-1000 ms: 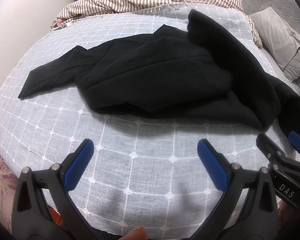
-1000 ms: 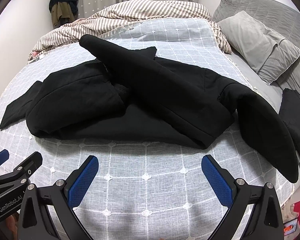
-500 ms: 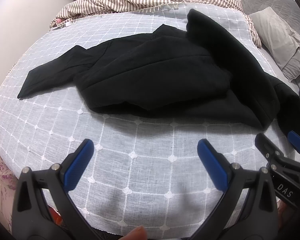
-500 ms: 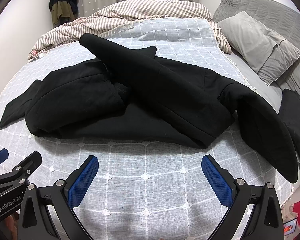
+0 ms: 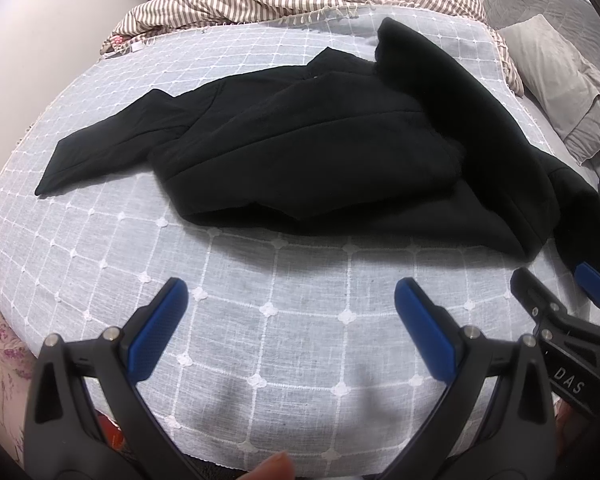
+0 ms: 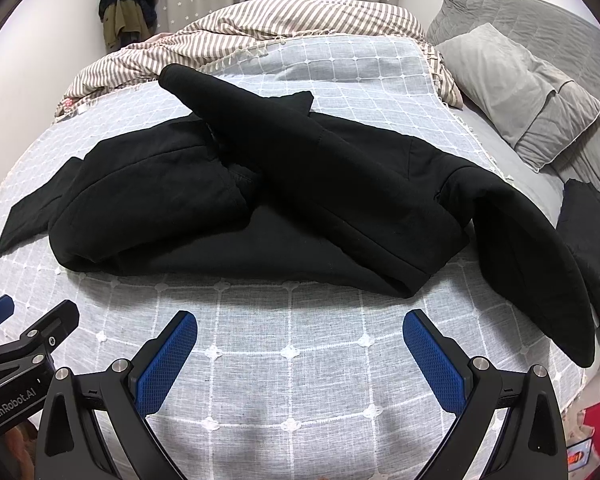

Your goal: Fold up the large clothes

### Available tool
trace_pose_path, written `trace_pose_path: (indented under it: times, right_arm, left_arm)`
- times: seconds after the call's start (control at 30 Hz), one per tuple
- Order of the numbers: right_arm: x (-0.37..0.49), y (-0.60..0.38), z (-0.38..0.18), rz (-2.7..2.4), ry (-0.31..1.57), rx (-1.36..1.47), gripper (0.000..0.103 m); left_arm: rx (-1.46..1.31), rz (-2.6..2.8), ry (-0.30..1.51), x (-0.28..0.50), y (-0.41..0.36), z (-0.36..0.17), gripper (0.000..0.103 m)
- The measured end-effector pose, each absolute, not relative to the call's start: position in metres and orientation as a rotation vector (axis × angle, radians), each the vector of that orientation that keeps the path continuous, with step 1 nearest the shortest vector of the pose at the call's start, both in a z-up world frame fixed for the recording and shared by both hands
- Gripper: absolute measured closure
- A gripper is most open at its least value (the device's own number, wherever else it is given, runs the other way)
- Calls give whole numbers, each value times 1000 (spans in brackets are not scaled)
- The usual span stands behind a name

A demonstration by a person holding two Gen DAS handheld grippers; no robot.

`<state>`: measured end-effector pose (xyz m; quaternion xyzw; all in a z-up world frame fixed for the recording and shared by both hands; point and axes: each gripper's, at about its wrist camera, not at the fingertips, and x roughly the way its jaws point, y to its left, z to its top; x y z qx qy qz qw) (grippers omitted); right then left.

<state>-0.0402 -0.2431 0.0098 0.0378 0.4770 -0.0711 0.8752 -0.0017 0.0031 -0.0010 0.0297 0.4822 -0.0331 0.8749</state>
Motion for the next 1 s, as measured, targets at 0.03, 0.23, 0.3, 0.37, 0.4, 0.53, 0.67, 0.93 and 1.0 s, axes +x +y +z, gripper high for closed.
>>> trace_pose_path:
  times: [0.03, 0.23, 0.3, 0.37, 0.4, 0.53, 0.67, 0.93, 1.0]
  right_arm:
    - [-41, -243, 10, -148, 992, 79, 0]
    - [-41, -242, 9, -149, 994, 68, 0]
    - [-40, -242, 9, -152, 994, 68, 0]
    - [-40, -241, 9, -153, 993, 67, 0]
    - [-39, -242, 9, -154, 993, 68, 0]
    - [-35, -246, 7, -159, 997, 81, 0]
    - [-31, -253, 3, -145, 1000, 86, 0]
    - [-9, -269, 19, -26, 999, 134, 0]
    - [0, -273, 30, 11, 973, 154, 0]
  left_arm:
    - [60, -71, 1008, -2, 4, -1, 0]
    - [54, -77, 1021, 0, 8, -4, 0]
    - [43, -85, 1036, 2, 10, -6, 0]
    - [31, -91, 1048, 3, 13, -7, 0]
    - [28, -92, 1050, 3, 14, -8, 0]
    - [-21, -142, 1044, 8, 22, -9, 0]
    - [-73, -231, 1048, 19, 28, -11, 0]
    - [11, -315, 997, 57, 19, 14, 0]
    - [53, -311, 996, 71, 14, 15, 0]
